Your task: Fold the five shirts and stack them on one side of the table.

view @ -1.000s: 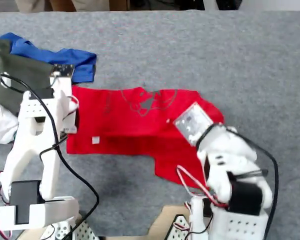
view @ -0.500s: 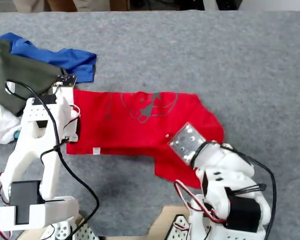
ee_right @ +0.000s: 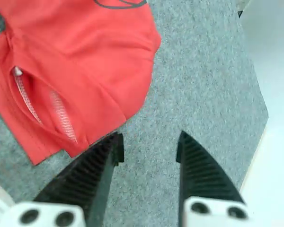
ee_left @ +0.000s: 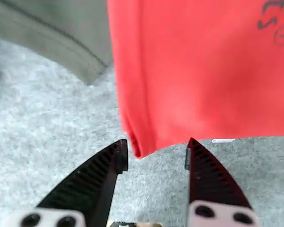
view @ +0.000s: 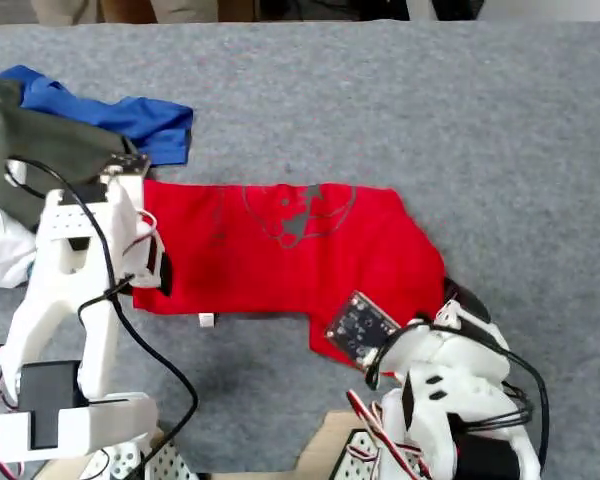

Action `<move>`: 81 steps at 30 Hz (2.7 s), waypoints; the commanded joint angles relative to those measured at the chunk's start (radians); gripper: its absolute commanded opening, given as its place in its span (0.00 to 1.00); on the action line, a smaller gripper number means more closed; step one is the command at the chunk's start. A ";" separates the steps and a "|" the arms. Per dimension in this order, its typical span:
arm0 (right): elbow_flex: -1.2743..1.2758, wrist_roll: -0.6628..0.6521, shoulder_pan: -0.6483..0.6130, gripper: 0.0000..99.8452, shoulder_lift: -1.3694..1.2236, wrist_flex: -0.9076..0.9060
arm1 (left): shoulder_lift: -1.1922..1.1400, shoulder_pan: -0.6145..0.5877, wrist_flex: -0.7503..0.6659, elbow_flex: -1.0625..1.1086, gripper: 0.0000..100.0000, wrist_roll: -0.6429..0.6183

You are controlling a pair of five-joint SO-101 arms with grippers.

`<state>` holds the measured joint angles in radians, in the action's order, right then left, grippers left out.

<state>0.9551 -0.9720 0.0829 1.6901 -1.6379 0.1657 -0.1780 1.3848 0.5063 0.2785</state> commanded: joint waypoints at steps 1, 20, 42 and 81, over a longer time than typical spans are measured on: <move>-0.008 -0.014 0.013 0.21 0.007 -0.003 | 0.005 -0.041 0.057 -0.103 0.21 0.002; -0.242 0.126 -0.047 0.01 -0.911 0.542 | -0.005 0.106 -0.152 -0.192 0.03 -0.362; -1.069 0.327 -0.024 0.01 -2.121 0.542 | -0.395 -0.068 -0.494 -0.198 0.02 -0.362; -0.642 0.025 0.119 0.01 -1.877 0.592 | -0.716 -0.034 -0.315 -0.655 0.02 -0.359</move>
<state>0.3798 -0.9352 0.1534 -0.1297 -1.0641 -0.5416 -0.1642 1.0748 -0.1258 -0.0821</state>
